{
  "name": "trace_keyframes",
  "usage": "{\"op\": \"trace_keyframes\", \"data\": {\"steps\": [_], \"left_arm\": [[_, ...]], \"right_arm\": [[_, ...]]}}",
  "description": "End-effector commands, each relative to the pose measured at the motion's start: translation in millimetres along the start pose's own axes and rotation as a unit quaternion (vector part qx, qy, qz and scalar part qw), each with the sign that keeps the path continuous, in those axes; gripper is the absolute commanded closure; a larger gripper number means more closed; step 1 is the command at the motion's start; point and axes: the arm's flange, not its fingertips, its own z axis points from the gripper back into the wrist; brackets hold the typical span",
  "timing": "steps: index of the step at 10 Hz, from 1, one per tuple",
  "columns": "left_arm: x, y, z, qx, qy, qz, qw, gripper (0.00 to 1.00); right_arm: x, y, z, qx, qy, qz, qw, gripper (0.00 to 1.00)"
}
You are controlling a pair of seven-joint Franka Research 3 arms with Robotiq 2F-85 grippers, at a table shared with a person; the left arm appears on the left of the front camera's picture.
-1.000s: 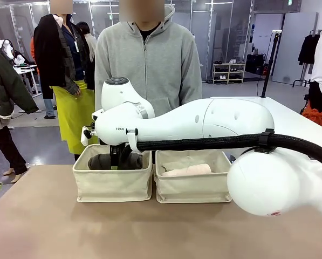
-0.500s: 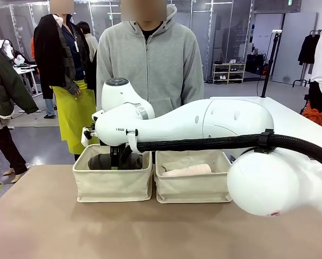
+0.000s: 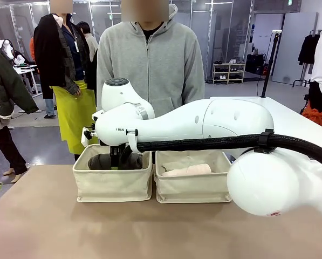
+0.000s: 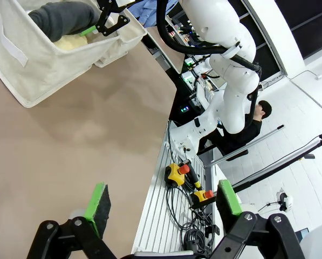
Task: Divide the towels into two baskets.
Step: Pick up one hotel-folded towel from the bottom of the table and place it in the Fabric basket indicated by the person.
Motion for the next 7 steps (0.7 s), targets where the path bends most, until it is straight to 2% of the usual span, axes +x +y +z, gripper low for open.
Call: {"op": "trace_keyframes", "data": {"steps": [1, 3, 4, 5, 7], "left_arm": [[-2.2, -5.3, 0.6, 0.001, 0.000, 0.002, 1.000, 0.00], [-2.2, -5.3, 0.6, 0.001, 0.000, 0.002, 1.000, 0.00], [-2.2, -5.3, 0.6, 0.001, 0.000, 0.002, 1.000, 0.00], [-2.2, -5.3, 0.6, 0.001, 0.000, 0.002, 1.000, 0.00], [-2.2, -5.3, 0.6, 0.001, 0.000, 0.002, 1.000, 0.00]], "right_arm": [[1.5, 0.8, 0.6, 0.000, -0.001, 0.001, 1.000, 0.00], [0.0, 0.0, 0.0, 0.000, 0.000, 0.000, 1.000, 0.00], [-3.0, 3.4, 16.7, 0.005, 0.021, -0.011, 1.000, 0.00], [-11.3, 10.4, 36.0, -0.001, 0.023, -0.035, 0.999, 0.00], [-34.2, 31.1, 79.1, 0.006, 0.004, -0.086, 0.996, 0.00]]}}
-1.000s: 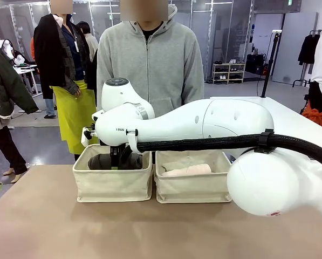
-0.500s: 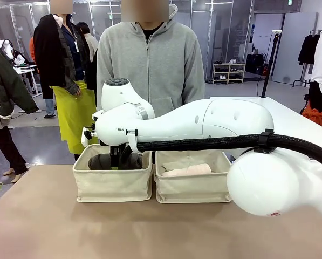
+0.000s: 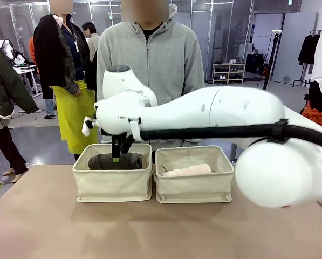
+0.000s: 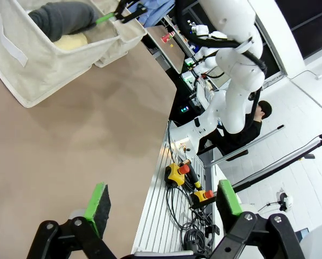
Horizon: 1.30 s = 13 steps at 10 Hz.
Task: Divide the towels into two baskets.
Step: Pick up one hotel-folded towel from the bottom of the table and place it in the Fabric basket indicated by the person.
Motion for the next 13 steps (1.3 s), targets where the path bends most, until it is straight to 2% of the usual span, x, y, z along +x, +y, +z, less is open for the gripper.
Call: {"op": "trace_keyframes", "data": {"steps": [1, 2, 3, 6, 7, 8, 10, 13], "left_arm": [[-2.2, -5.3, 0.5, 0.001, 0.000, 0.002, 1.000, 0.00], [-2.2, -5.3, 0.5, 0.001, 0.000, 0.002, 1.000, 0.00], [-2.2, -5.3, 0.5, 0.001, 0.000, 0.002, 1.000, 0.00], [-2.2, -5.3, 0.5, 0.001, 0.000, 0.002, 1.000, 0.00], [-2.2, -5.3, 0.5, 0.001, 0.000, 0.002, 1.000, 0.00], [-2.2, -5.3, 0.5, 0.001, 0.000, 0.002, 1.000, 0.00], [-2.2, -5.3, 0.5, 0.001, 0.000, 0.002, 1.000, 0.00], [-2.2, -5.3, 0.5, 0.001, 0.000, 0.002, 1.000, 0.00]], "right_arm": [[-58.4, 40.6, 41.9, 0.028, -0.019, -0.092, 0.995, 0.00], [-84.6, 46.6, 57.0, 0.047, -0.052, -0.123, 0.990, 0.00], [-113.3, 52.3, 66.1, 0.058, -0.051, -0.163, 0.984, 0.00], [-194.7, 66.6, 79.1, 0.140, -0.100, -0.252, 0.952, 0.00], [-220.4, 67.6, 84.5, 0.177, -0.138, -0.271, 0.936, 0.00], [-250.2, 64.4, 90.3, 0.204, -0.182, -0.305, 0.912, 0.00], [-309.3, 63.9, 96.8, 0.238, -0.213, -0.377, 0.869, 0.00], [-424.8, 96.1, 101.3, 0.271, -0.273, -0.488, 0.783, 0.00]]}}
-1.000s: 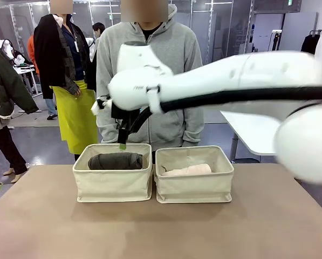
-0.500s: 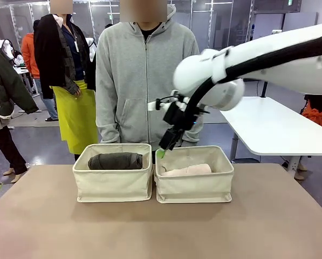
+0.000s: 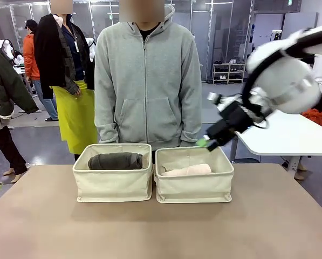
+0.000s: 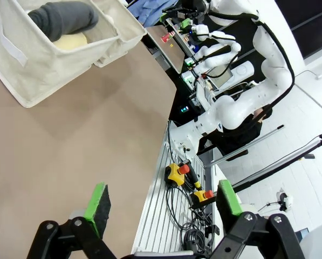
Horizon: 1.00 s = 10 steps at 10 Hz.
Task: Divide the towels into two baskets.
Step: Pick up one hotel-folded towel from the bottom of the table and place it in the Fabric basket indicated by the person.
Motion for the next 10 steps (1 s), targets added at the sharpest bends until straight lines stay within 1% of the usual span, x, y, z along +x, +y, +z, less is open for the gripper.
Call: {"op": "trace_keyframes", "data": {"steps": [1, 2, 4, 5, 6, 8, 10], "left_arm": [[-2.0, -5.2, 0.8, 0.001, 0.000, 0.002, 1.000, 0.00], [-2.0, -5.2, 0.8, 0.001, 0.000, 0.002, 1.000, 0.00], [-2.0, -5.2, 0.8, 0.001, 0.000, 0.002, 1.000, 0.00], [-2.0, -5.2, 0.8, 0.001, 0.000, 0.002, 1.000, 0.00], [-2.0, -5.2, 0.8, 0.001, 0.000, 0.002, 1.000, 0.00], [-2.0, -5.2, 0.8, 0.001, 0.000, 0.002, 1.000, 0.00], [-2.0, -5.2, 0.8, 0.001, 0.000, 0.002, 1.000, 0.00]], "right_arm": [[-62.9, -20.9, 37.8, 0.015, -0.067, -0.063, 0.996, 0.00], [-100.7, -35.4, 66.3, 0.018, -0.113, -0.103, 0.988, 0.00], [-168.9, -46.3, 106.7, 0.011, -0.178, -0.174, 0.968, 0.00], [-203.6, -46.2, 123.3, 0.006, -0.202, -0.214, 0.956, 0.00], [-243.4, -40.6, 140.5, -0.002, -0.235, -0.256, 0.938, 0.00], [-310.9, -28.5, 153.0, -0.002, -0.268, -0.312, 0.911, 0.00], [-367.8, -16.0, 150.8, 0.000, -0.310, -0.332, 0.891, 0.00]]}}
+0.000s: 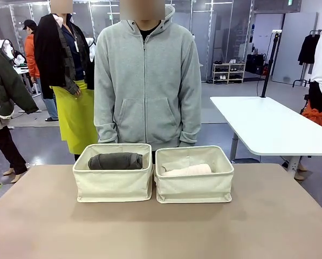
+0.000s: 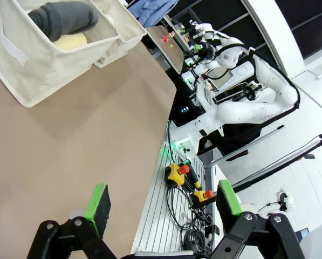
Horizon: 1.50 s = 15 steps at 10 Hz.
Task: Divide the towels into two baskets.
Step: Pick up one hotel-folded towel from the bottom of the table and place it in the Fabric basket indicated by the person.
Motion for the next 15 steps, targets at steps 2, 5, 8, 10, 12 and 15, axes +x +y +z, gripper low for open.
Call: {"op": "trace_keyframes", "data": {"steps": [2, 5, 8, 10, 12, 15], "left_arm": [[-1.7, -4.6, 0.1, 0.000, 0.001, 0.002, 1.000, 0.00], [-1.7, -4.6, 0.1, 0.000, 0.001, 0.002, 1.000, 0.00], [-1.7, -4.6, 0.1, 0.000, 0.001, 0.002, 1.000, 0.00], [-1.7, -4.6, 0.1, 0.000, 0.001, 0.002, 1.000, 0.00], [-1.7, -4.6, 0.1, 0.000, 0.001, 0.002, 1.000, 0.00], [-1.7, -4.6, 0.1, 0.000, 0.001, 0.002, 1.000, 0.00]], "right_arm": [[-64.0, -3.4, 5.4, -0.004, -0.032, -0.021, 0.999, 0.00], [-9.2, -15.0, 30.0, 0.002, -0.030, -0.020, 0.999, 0.00], [-9.2, -15.0, 30.0, 0.002, -0.030, -0.020, 0.999, 0.00], [-9.2, -15.0, 30.0, 0.002, -0.030, -0.020, 0.999, 0.00], [-9.2, -15.0, 30.0, 0.002, -0.030, -0.020, 0.999, 0.00], [-9.2, -15.0, 30.0, 0.002, -0.030, -0.020, 0.999, 0.00]]}}
